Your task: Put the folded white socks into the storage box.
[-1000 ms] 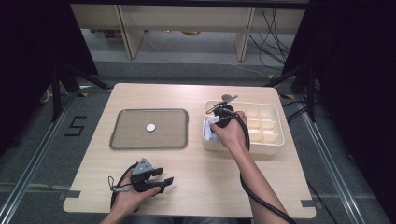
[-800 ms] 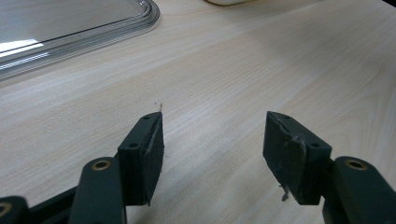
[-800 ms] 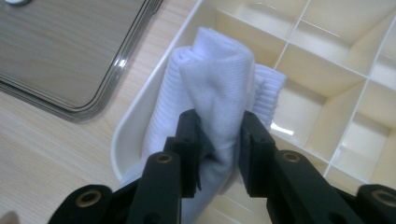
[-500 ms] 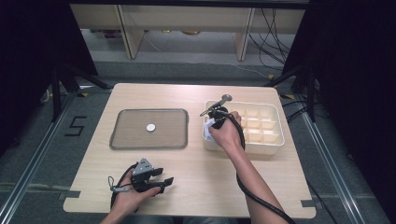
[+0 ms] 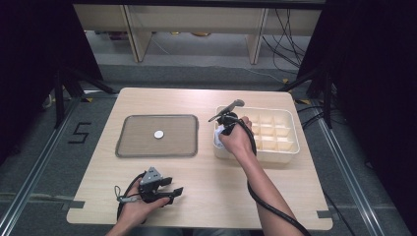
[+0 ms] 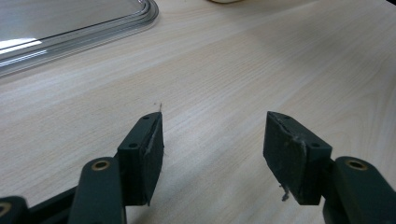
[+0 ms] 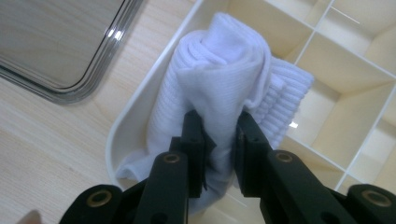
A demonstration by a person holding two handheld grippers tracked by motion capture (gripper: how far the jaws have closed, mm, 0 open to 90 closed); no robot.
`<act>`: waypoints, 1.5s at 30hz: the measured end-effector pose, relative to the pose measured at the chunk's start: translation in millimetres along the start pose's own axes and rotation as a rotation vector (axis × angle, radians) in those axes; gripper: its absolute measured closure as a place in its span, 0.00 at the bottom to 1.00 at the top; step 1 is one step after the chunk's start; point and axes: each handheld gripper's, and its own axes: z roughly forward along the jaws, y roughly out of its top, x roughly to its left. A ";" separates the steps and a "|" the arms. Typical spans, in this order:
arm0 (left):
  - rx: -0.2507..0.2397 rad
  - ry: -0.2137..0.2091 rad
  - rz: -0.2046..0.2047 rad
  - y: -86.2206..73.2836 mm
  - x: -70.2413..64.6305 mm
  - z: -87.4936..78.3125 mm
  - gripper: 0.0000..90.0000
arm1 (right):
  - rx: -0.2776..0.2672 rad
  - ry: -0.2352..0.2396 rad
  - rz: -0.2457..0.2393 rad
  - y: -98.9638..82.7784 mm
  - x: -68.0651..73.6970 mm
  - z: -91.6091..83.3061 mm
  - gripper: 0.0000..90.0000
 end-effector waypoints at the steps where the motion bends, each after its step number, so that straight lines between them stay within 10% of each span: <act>1: 0.001 0.000 0.000 -0.1 -0.2 -0.1 0.42 | 0.016 -0.002 -0.008 0.5 0.6 1.7 0.86; 13: 0.001 0.001 -0.001 -0.1 -0.3 -0.4 0.42 | 0.052 0.061 0.006 1.1 -2.3 12.2 0.87; 14: 0.000 0.001 -0.002 -0.1 -0.2 -0.7 0.42 | 0.040 0.064 -0.076 2.3 -7.0 17.6 0.87; 16: -0.001 0.003 -0.001 -0.1 0.4 -1.3 0.42 | 0.067 0.057 0.008 0.0 -0.6 21.8 0.87; 45: 0.005 0.009 -0.001 -0.7 1.7 -1.5 0.42 | 0.023 0.101 0.054 -7.5 -8.7 16.1 0.78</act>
